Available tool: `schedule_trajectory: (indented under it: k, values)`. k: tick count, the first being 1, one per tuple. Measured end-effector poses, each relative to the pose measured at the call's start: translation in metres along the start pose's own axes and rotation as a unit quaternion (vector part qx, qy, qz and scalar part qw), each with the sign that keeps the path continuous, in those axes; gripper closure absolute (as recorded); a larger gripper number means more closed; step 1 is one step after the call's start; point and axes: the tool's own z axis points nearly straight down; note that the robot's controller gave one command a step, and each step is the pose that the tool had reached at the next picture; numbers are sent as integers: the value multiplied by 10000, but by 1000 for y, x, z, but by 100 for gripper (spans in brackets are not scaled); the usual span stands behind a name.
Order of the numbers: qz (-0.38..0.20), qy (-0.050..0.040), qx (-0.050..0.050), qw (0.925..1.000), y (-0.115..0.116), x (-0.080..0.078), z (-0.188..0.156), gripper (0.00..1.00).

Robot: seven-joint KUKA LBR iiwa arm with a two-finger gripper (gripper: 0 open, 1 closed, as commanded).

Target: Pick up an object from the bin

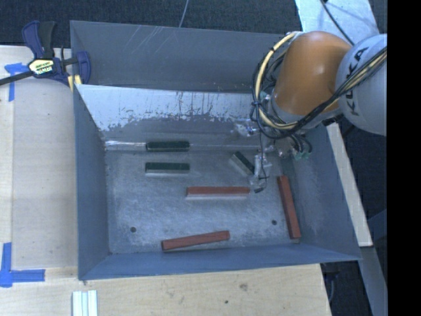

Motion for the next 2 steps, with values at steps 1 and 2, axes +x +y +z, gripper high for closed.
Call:
schedule_trajectory:
  k: [1, 2]
  values:
    - [109, 1, -4, 9999, 14, 18, 6, 0]
    - [241, -24, -1, 9997, 33, 21, 73, 0]
